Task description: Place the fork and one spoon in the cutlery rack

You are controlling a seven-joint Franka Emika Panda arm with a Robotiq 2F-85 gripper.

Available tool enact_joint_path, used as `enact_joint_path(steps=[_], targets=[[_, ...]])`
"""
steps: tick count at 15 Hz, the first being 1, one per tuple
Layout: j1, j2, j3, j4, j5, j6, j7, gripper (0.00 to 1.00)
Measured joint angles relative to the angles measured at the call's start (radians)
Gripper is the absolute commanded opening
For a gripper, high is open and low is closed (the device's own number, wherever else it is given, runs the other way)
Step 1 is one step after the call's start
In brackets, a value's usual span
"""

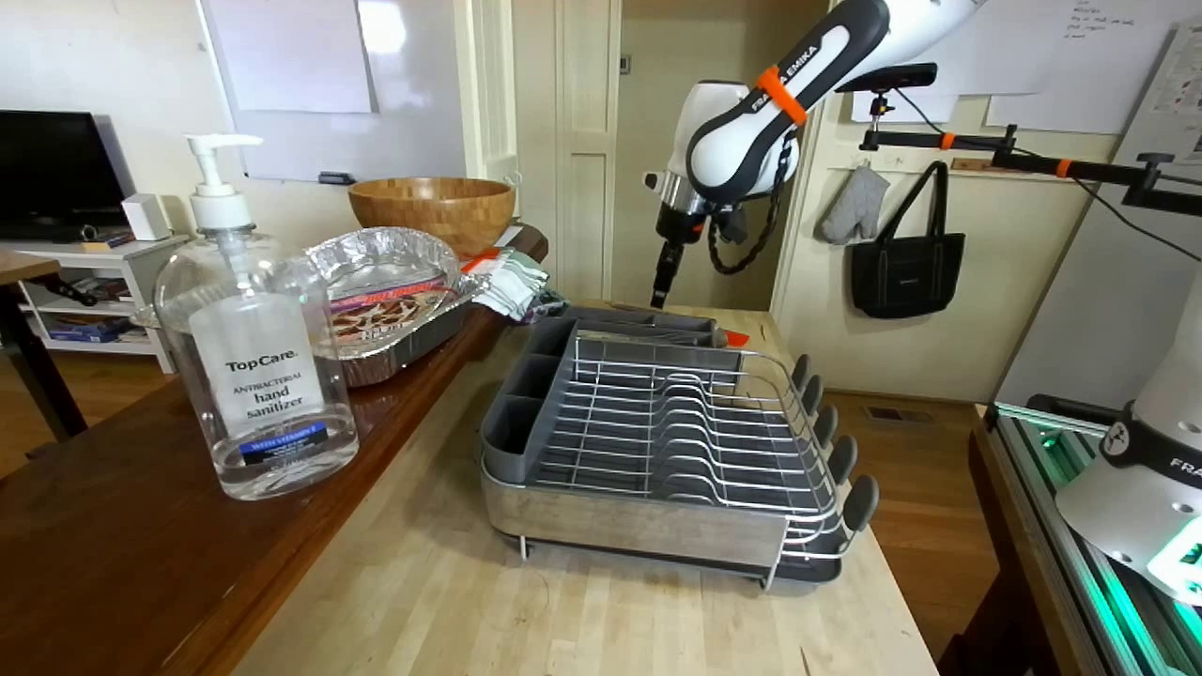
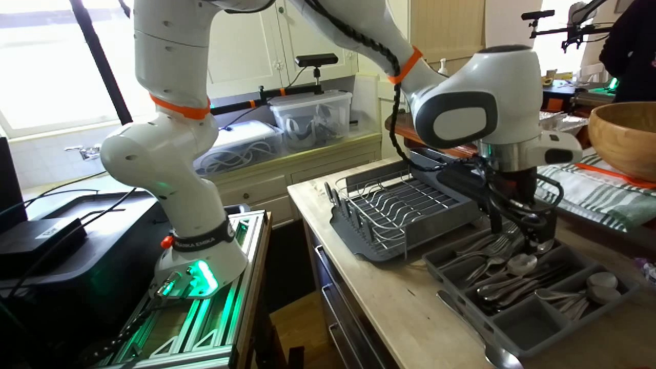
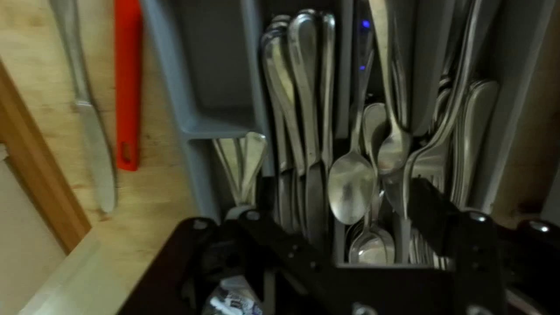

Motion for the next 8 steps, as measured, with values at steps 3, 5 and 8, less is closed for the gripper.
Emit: enact_joint_path(steps=[3, 5, 8], targets=[[-0.003, -0.108, -0.071, -0.033, -0.081, -0.073, 0.057, 1.00], [-0.020, -0.160, -0.097, -0.055, -0.090, -0.127, 0.057, 1.00], [-0.043, -0.202, -0.090, -0.098, -0.054, -0.174, -0.013, 1.00]])
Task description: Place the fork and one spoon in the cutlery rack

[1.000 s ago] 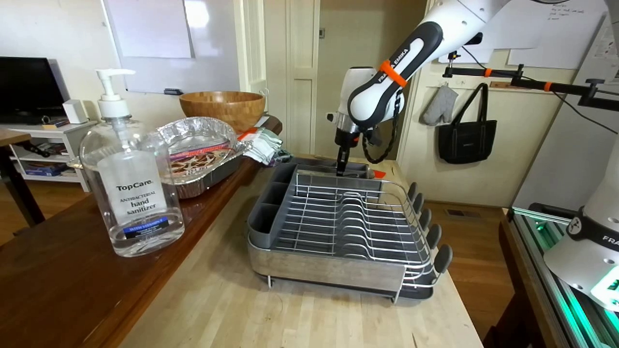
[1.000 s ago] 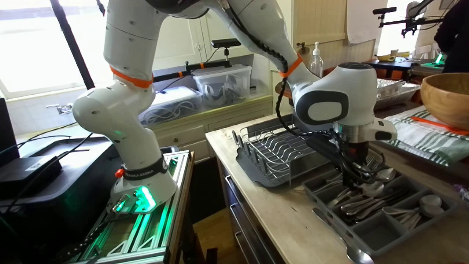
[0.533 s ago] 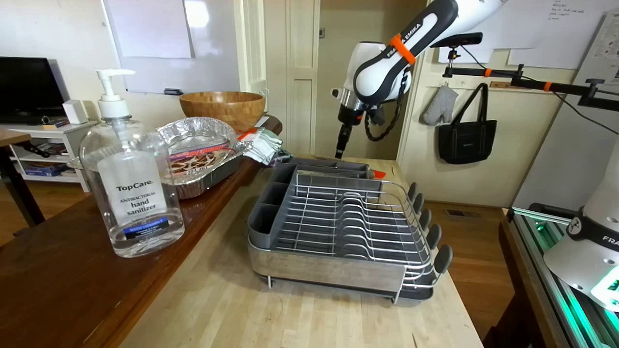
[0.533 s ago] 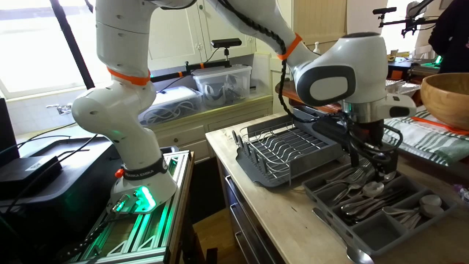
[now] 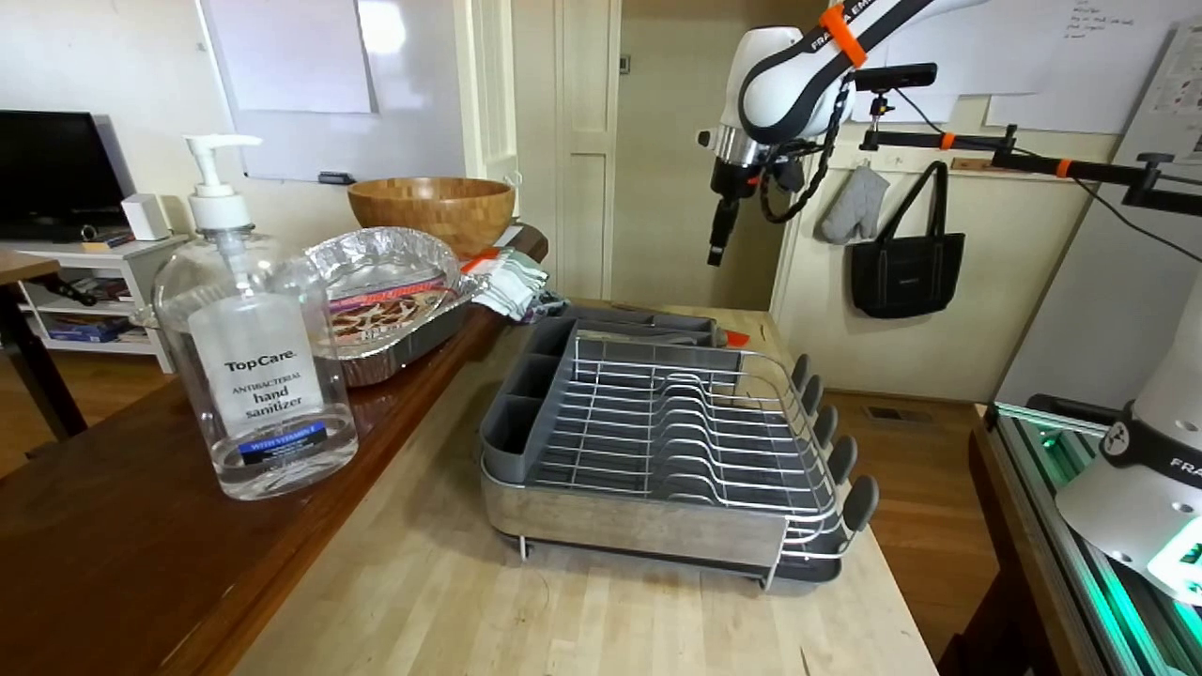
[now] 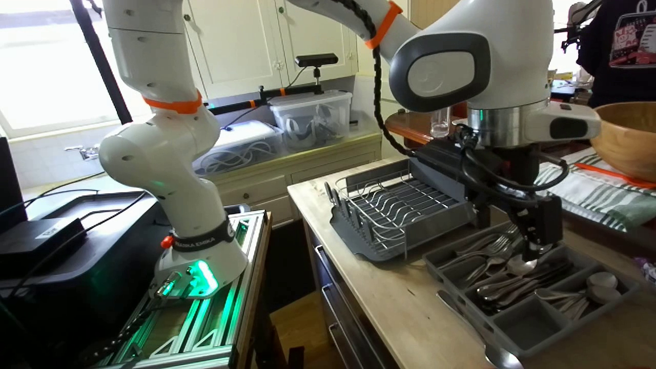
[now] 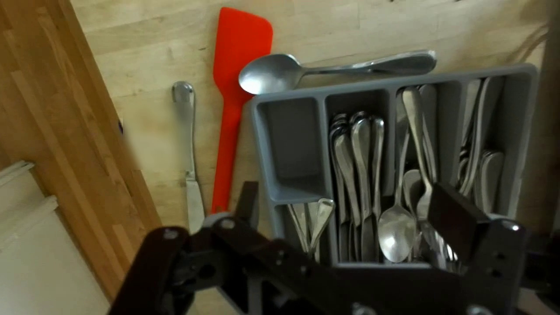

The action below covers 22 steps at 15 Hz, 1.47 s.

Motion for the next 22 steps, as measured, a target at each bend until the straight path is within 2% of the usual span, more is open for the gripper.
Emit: enact_joint_path(steps=[5, 13, 17, 22], targets=[[0.008, -0.007, 0.031, -0.059, 0.043, -0.081, -0.088, 1.00], [-0.032, -0.016, -0.020, -0.141, 0.047, -0.107, -0.173, 1.00], [-0.047, -0.007, -0.056, -0.169, 0.042, -0.107, -0.161, 1.00], [-0.061, 0.024, -0.068, -0.177, 0.070, -0.107, -0.126, 1.00]])
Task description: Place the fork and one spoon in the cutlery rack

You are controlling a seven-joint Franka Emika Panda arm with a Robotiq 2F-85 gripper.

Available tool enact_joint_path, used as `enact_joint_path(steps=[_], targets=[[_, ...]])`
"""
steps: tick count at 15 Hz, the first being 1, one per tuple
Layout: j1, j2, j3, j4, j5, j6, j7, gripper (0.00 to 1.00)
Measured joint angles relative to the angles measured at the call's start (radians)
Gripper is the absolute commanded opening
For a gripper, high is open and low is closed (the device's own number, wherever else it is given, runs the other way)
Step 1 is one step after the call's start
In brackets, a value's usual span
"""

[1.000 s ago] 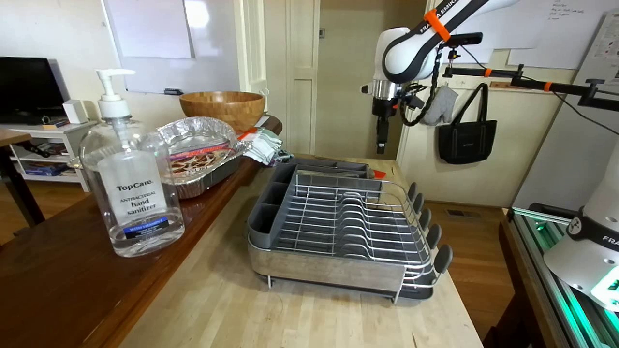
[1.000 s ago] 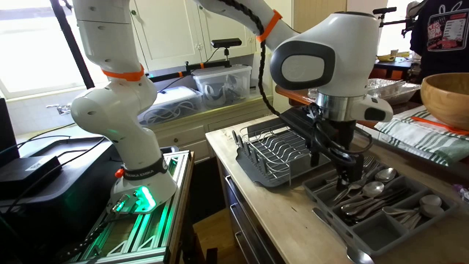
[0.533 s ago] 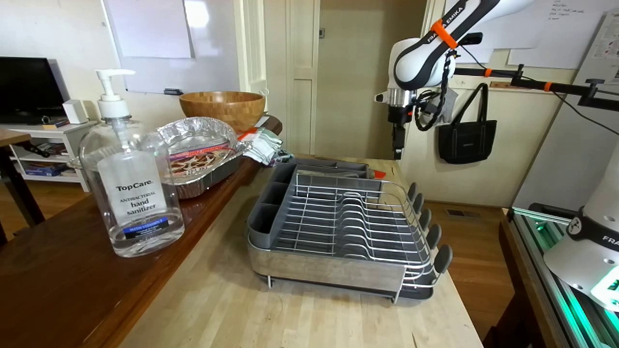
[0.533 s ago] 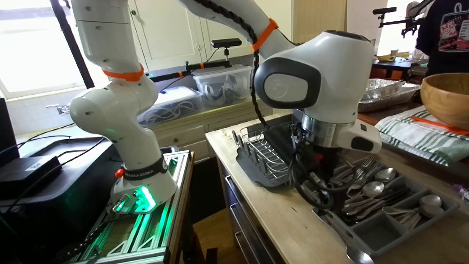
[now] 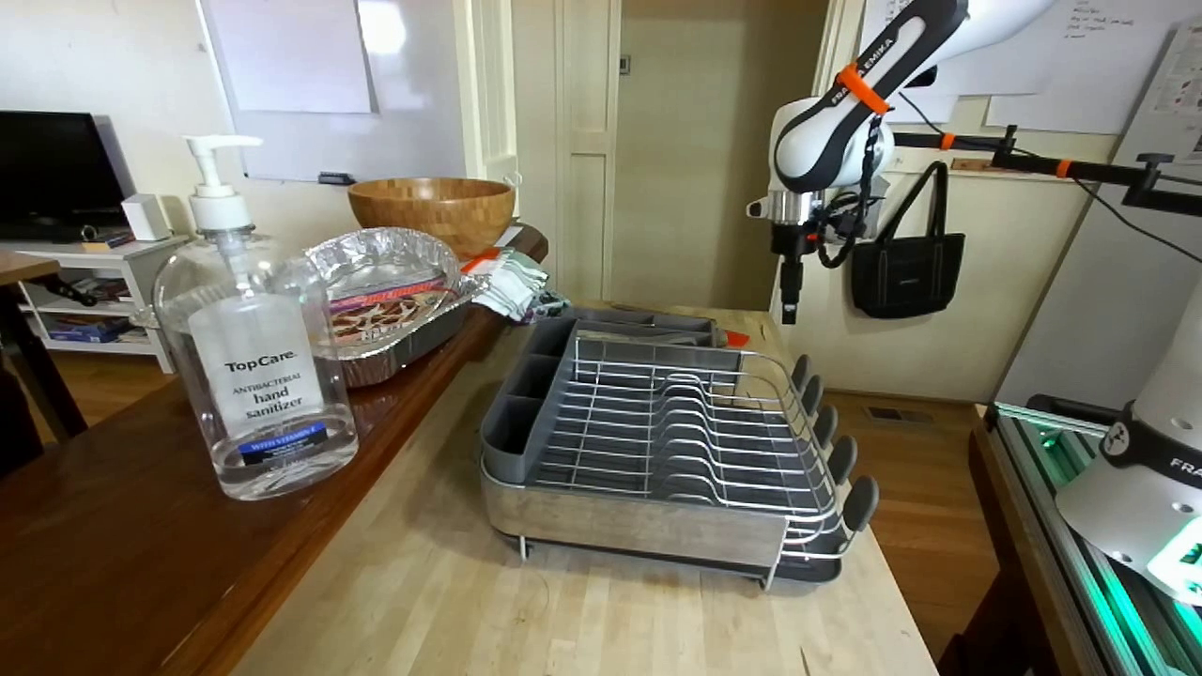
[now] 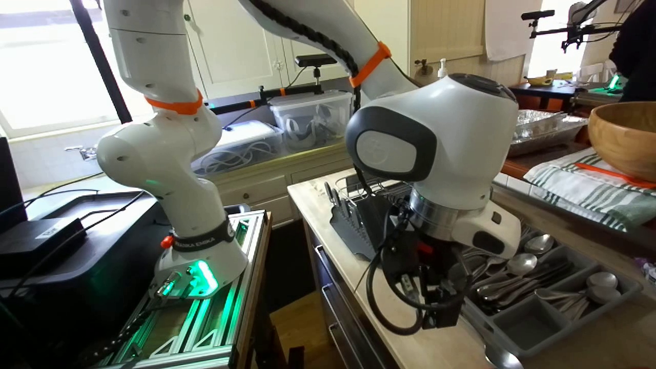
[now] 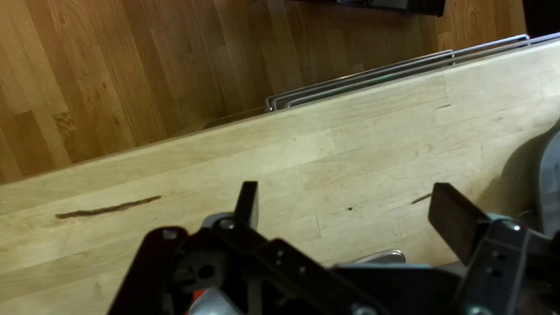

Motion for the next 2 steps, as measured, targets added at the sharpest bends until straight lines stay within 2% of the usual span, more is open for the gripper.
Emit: enact_joint_path(steps=[2], targets=[[0.000, 0.009, 0.002, 0.000, 0.009, 0.000, 0.000, 1.00]])
